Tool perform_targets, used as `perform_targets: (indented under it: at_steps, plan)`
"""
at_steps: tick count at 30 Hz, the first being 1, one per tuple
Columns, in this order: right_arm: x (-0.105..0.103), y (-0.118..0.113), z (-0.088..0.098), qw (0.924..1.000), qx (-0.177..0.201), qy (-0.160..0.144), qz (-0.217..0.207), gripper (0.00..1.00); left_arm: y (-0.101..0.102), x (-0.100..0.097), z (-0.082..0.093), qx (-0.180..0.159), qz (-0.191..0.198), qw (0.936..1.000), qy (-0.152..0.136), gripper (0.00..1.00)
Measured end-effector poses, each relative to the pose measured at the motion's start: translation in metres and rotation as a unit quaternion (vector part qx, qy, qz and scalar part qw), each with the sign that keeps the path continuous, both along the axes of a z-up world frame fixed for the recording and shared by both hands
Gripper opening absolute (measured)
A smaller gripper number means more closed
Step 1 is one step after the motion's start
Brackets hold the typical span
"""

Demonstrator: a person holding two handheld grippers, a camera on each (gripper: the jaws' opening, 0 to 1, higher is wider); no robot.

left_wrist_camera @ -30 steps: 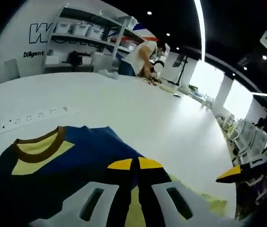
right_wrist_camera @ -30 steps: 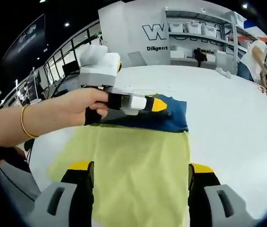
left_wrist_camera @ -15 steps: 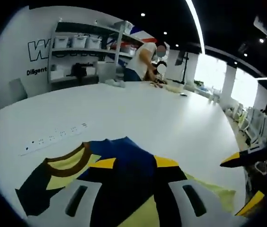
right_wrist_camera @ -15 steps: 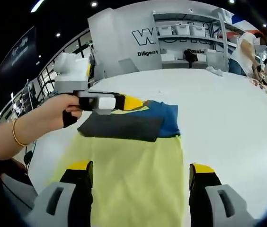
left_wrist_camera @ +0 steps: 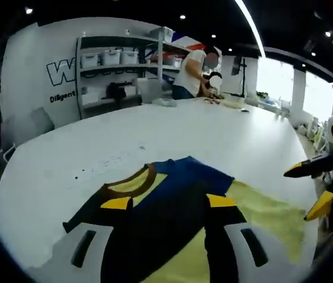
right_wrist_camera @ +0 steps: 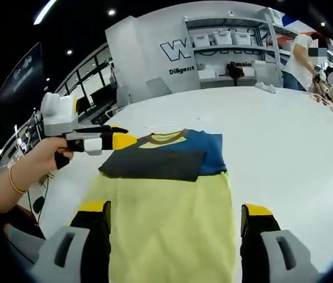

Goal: Fold the garment on the visible template until the final outline fits inside the template.

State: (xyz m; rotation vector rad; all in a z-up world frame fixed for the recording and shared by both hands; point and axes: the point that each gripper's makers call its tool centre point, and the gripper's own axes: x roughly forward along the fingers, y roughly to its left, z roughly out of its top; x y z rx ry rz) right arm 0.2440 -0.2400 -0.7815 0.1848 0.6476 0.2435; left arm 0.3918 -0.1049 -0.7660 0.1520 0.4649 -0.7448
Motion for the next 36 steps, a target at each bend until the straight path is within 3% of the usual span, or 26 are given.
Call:
perform_targets:
  at_steps: [3,9,16,21,27,32,36]
  plan:
    - [0.001,0.003,-0.001,1.0000,-0.002,-0.001,0.004,0.96,0.018,-0.003,-0.004,-0.003,0.018,0.9997,0.014,0.54]
    - [0.001,0.008,-0.003,0.9999,-0.004,0.002,0.012,0.98,0.053,-0.004,-0.008,0.024,0.030,0.9992,-0.007,0.66]
    - [0.006,0.010,-0.002,0.9999,-0.006,0.001,0.015,0.97,0.089,-0.005,-0.019,0.037,0.049,0.9981,-0.011,0.65]
    - [0.006,0.013,-0.004,0.9998,-0.006,0.003,0.020,0.97,0.107,-0.011,-0.027,0.038,0.057,0.9976,-0.006,0.55]
    - [0.004,0.014,-0.005,0.9995,-0.013,0.005,0.029,0.97,0.129,-0.014,-0.042,0.047,0.066,0.9967,0.000,0.52]
    - [0.001,0.009,-0.007,0.9993,-0.020,0.008,0.030,0.97,0.138,-0.016,-0.054,0.062,0.048,0.9969,0.005,0.43]
    - [-0.001,0.004,-0.010,0.9992,-0.023,0.014,0.029,0.97,0.146,-0.015,-0.068,0.053,0.057,0.9966,0.030,0.34]
